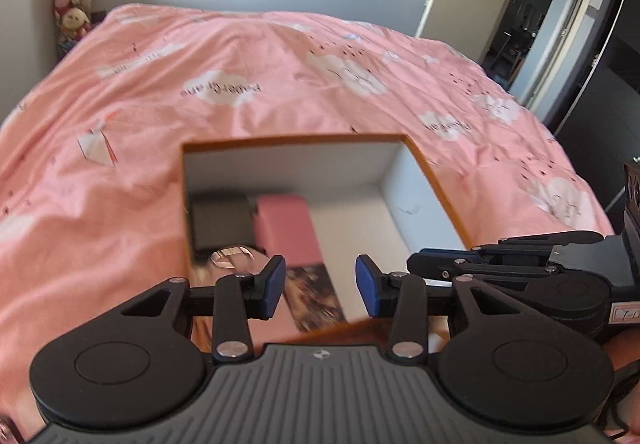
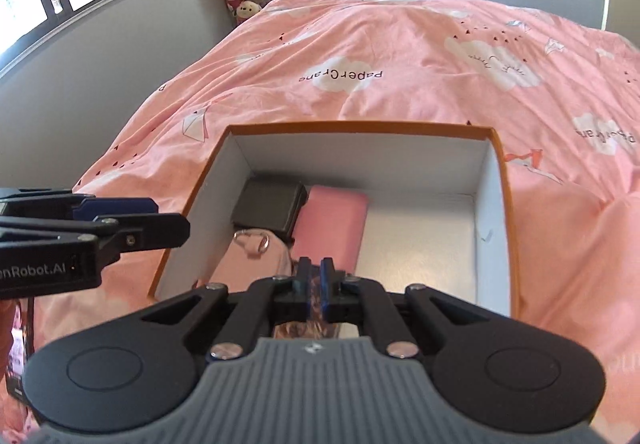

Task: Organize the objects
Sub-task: 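Withdraw both grippers up from the box, then grasp the white plush with the left gripper while the right gripper grasps the brown dog plush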

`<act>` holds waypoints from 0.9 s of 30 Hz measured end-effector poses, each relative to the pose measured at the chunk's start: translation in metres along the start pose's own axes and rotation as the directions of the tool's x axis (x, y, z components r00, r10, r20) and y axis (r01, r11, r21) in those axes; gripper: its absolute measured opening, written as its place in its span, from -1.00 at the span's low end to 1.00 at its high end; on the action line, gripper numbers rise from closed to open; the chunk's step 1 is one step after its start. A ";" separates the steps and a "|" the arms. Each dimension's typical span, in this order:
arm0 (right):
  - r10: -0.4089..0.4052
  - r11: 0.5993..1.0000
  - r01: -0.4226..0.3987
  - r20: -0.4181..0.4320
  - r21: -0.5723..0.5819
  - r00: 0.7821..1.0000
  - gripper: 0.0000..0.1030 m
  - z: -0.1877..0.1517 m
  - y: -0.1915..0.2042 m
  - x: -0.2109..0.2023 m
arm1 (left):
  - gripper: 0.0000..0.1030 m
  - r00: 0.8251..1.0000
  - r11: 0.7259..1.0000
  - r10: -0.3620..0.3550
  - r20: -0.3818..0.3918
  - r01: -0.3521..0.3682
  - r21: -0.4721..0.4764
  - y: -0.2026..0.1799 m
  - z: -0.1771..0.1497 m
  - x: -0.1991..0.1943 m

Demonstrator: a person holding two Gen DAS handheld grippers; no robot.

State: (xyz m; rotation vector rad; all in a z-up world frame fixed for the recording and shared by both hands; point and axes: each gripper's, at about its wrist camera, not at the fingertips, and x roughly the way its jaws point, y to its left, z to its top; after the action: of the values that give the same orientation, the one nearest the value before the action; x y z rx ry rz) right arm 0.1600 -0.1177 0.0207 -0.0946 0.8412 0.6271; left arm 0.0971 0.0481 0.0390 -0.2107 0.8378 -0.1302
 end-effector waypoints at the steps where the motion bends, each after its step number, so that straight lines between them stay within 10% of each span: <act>1: -0.015 1.000 0.015 0.007 -0.005 1.000 -0.88 -0.007 0.000 -0.007 | -0.09 1.000 1.000 -0.018 -0.012 0.018 -0.011 -0.002 -0.005 0.000; 10: -0.104 0.995 0.104 -0.028 -0.011 0.994 -0.77 -0.070 0.007 -0.035 | -0.14 0.981 0.997 -0.080 -0.176 0.075 -0.035 -0.020 -0.056 0.028; 19: -0.177 0.983 0.181 -0.143 0.021 0.974 -0.78 -0.115 -0.005 -0.040 | -0.15 0.922 0.989 -0.147 -0.359 0.147 -0.027 -0.047 -0.096 0.061; 27: -0.212 0.971 0.231 -0.221 0.064 0.952 -0.78 -0.128 -0.021 -0.030 | 0.03 0.909 0.991 -0.122 -0.399 0.135 0.005 -0.061 -0.105 0.076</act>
State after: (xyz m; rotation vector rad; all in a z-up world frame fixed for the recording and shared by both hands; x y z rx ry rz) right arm 0.0711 -0.1903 -0.0474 -0.1746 1.0479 0.3707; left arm 0.0669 -0.0404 -0.0698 -0.2119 1.2285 -0.3181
